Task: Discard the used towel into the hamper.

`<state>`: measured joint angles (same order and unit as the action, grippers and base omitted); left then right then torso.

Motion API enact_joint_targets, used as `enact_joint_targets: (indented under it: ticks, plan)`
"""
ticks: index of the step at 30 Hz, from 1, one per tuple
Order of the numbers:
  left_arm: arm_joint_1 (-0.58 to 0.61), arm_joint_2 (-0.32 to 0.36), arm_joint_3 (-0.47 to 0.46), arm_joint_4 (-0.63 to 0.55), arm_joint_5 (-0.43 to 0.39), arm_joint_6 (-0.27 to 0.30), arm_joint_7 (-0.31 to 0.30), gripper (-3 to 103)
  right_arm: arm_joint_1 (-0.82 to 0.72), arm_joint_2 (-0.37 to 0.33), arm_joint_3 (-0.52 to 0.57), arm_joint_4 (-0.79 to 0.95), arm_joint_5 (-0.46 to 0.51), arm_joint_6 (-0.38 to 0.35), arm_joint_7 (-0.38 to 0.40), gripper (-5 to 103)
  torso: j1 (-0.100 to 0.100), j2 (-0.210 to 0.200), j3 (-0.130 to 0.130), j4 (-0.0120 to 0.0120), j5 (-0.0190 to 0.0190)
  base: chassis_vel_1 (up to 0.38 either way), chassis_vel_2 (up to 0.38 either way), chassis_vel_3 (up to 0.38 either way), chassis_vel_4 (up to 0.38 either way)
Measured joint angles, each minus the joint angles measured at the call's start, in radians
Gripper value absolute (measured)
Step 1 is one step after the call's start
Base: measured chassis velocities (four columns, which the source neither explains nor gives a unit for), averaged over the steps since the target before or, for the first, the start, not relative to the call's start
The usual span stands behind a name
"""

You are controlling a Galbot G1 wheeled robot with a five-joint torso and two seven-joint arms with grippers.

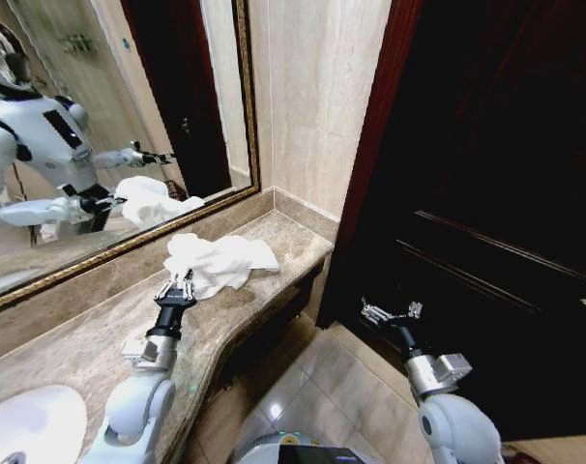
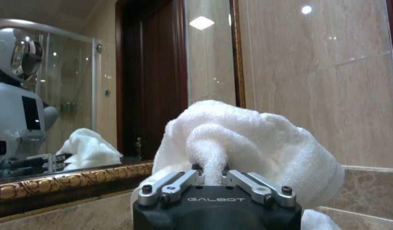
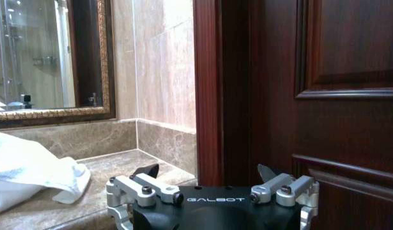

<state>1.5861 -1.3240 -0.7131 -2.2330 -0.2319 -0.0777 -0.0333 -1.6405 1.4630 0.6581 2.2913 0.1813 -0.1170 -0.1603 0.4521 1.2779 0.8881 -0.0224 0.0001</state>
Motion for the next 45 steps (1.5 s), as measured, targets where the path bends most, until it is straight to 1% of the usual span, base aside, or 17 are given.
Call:
enact_joint_targets:
  ticks: [10, 16, 23, 32, 45]
  plan:
    - [-0.001, 0.004, 0.011, -0.015, 0.012, 0.013, -0.001, 7, -0.011, -0.002, 0.01, -0.001, 0.001, 0.015, -0.002, 100, 0.0, 0.0, 0.0, 0.0001, 0.0, 0.0, 0.0, 0.0, 0.0]
    - [0.0, -0.001, 0.022, -0.02, 0.024, 0.015, -0.003, 7, -0.017, -0.005, 0.021, -0.004, 0.003, 0.029, -0.002, 100, 0.0, 0.0, 0.0, -0.0002, 0.0, 0.083, -0.058, -0.092, 0.083]
    - [-0.003, -0.005, 0.028, -0.022, 0.039, 0.015, -0.004, 7, -0.023, -0.006, 0.029, -0.004, 0.009, 0.04, -0.002, 100, 0.0, 0.0, 0.0, 0.0001, -0.0001, 0.106, -0.096, -0.104, 0.102]
    - [-0.003, -0.007, 0.028, -0.02, 0.055, 0.015, -0.004, 7, -0.023, -0.003, 0.03, -0.004, 0.01, 0.044, -0.003, 100, 0.0, 0.0, 0.0, 0.0001, 0.0, 0.051, -0.069, -0.063, 0.048]
    - [-0.005, -0.006, 0.027, -0.017, 0.058, 0.014, -0.004, 7, -0.024, 0.0, 0.033, -0.001, 0.009, 0.044, -0.005, 100, 0.0, 0.0, 0.0, -0.0001, 0.0, 0.01, -0.095, -0.081, 0.011]
